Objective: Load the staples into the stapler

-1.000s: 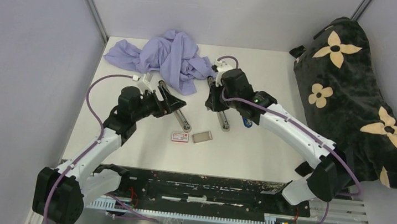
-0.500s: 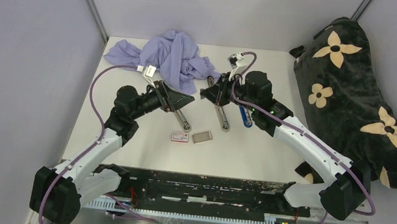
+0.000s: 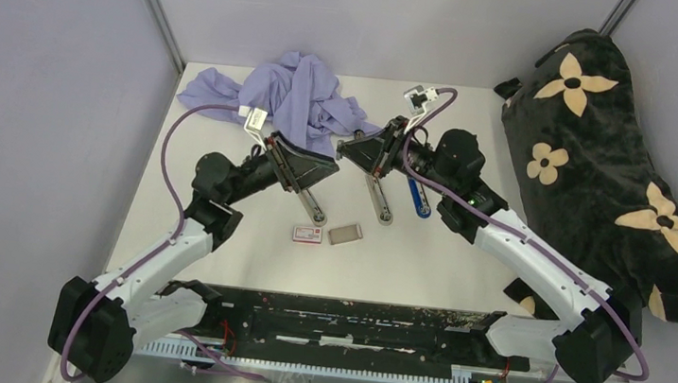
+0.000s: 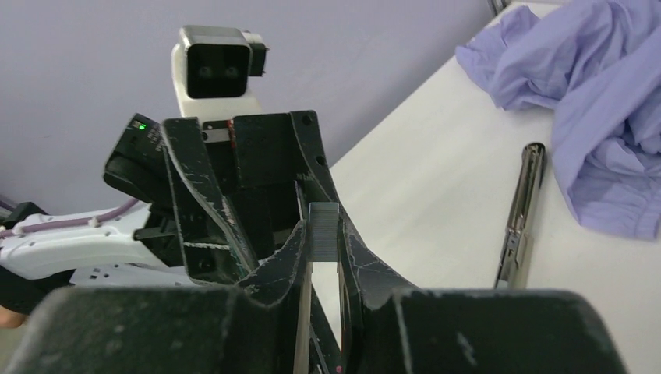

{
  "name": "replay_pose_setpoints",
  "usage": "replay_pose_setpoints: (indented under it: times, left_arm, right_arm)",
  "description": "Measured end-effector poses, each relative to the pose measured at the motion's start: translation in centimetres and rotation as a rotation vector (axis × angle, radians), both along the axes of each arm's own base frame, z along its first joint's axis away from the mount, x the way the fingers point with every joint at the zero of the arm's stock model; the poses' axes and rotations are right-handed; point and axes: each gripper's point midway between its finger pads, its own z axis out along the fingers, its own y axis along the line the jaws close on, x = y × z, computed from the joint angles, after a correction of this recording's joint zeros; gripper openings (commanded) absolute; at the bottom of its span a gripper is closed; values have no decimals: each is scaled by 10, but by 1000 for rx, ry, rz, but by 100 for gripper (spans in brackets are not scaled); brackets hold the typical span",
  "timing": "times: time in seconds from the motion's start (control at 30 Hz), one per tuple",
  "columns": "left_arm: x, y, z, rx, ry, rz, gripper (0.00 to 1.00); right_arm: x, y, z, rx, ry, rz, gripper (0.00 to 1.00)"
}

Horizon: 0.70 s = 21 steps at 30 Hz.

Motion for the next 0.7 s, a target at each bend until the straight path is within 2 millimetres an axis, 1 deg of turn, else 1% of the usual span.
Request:
replay_pose_setpoints:
  times: [0.13,0.33,0.53,0.7]
  left_arm:
    - [-3,-6,5,-25,-12,-28,57]
    - [-10,-12,10,-41,-32,-61,49]
    - [-11,-11,15,-52,-48,-63,46]
    - [-10,-11,16,-60,-46,-55,41]
  right_arm:
    - [-5,1,12,41,-18,24,19]
    - [-11,3,17,62,-27,57,18]
    - [-16,5,15,71,-15,85,18]
    - [-20,5,13,72,-5,104,18]
